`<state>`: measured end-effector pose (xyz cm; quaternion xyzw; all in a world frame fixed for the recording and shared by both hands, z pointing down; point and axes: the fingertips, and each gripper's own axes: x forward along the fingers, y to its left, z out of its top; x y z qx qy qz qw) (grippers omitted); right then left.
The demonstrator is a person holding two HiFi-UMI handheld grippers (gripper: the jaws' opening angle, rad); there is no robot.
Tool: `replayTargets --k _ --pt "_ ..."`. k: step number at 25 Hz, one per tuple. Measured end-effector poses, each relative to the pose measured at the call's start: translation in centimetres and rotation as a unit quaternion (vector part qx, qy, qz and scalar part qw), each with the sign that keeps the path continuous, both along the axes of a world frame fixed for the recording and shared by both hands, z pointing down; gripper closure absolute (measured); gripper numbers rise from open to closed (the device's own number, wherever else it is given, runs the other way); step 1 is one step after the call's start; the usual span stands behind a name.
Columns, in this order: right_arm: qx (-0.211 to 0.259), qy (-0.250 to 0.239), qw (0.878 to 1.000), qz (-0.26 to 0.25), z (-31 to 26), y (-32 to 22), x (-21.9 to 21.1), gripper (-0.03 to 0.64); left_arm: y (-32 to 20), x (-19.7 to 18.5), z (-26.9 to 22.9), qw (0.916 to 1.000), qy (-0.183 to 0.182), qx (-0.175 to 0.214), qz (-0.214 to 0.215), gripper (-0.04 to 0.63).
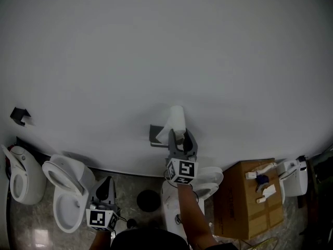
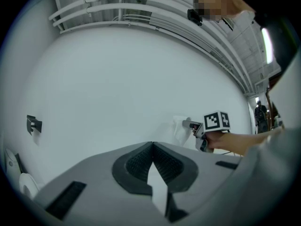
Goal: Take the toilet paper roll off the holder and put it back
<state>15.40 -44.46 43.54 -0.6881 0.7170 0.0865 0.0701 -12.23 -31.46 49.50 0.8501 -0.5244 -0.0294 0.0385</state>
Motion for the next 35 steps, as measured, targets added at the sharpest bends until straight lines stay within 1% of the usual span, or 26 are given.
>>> replayTargets --k 2,6,9,11,14,16,18,21,24,27,31,33,35 --pt "0.014 -0.002 1.000 0.002 -1.2 0.4 0.0 0.410 -0.1 0.0 0.1 0.9999 0.003 0.012 0.000 0.592" --pt "0.037 -0.003 0.999 0.004 -3.4 1.1 0.0 0.410 -0.2 0.2 -0.1 0.9997 0.011 0.020 0.005 0.592" --pt "0.048 -0.003 0.999 0.004 -4.4 1.6 -0.2 0.410 -0.1 -0.2 0.6 0.9999 -0.001 0.011 0.004 0.592" --pt "0.054 -0.001 0.999 0.004 -4.7 1.9 -0.3 0.410 0.0 -0.4 1.0 0.9998 -0.005 0.018 0.003 0.592" --pt "0.058 0.001 0.998 0.003 -5.0 2.1 -0.5 0.410 0.0 0.2 -0.2 0.9999 0.006 0.012 0.006 0.592" --pt "0.057 0.001 0.998 0.003 -4.9 2.0 -0.5 0.410 0.0 0.3 -0.2 0.9999 0.010 0.011 0.006 0.592" --pt "0.056 0.001 0.998 0.004 -4.8 2.0 -0.4 0.410 0.0 0.2 -0.1 1.0000 0.005 0.003 0.004 0.592" --pt "0.049 0.002 0.999 0.006 -4.3 1.6 -0.3 0.410 -0.3 -0.1 0.2 0.9999 -0.001 0.013 0.000 0.592" --pt "0.039 0.001 0.999 0.006 -3.4 1.1 0.0 0.410 -0.3 0.4 0.0 1.0000 0.000 -0.005 0.004 0.592" --pt "0.029 0.000 1.000 0.006 -2.4 1.1 -0.1 0.410 -0.2 -0.1 0.8 1.0000 -0.004 0.004 0.000 0.592" --pt "0.020 -0.001 1.000 0.006 -1.3 0.9 -0.3 0.410 0.1 0.1 0.4 0.9999 -0.002 -0.012 0.001 0.592" --pt "0.014 0.000 1.000 0.006 -0.8 0.7 -0.4 0.410 0.0 -0.2 0.7 1.0000 0.000 0.000 -0.001 0.592" --pt "0.008 0.002 1.000 0.007 -0.1 0.4 -0.4 0.410 -0.2 -0.1 -0.1 0.9998 0.009 0.015 -0.003 0.592"
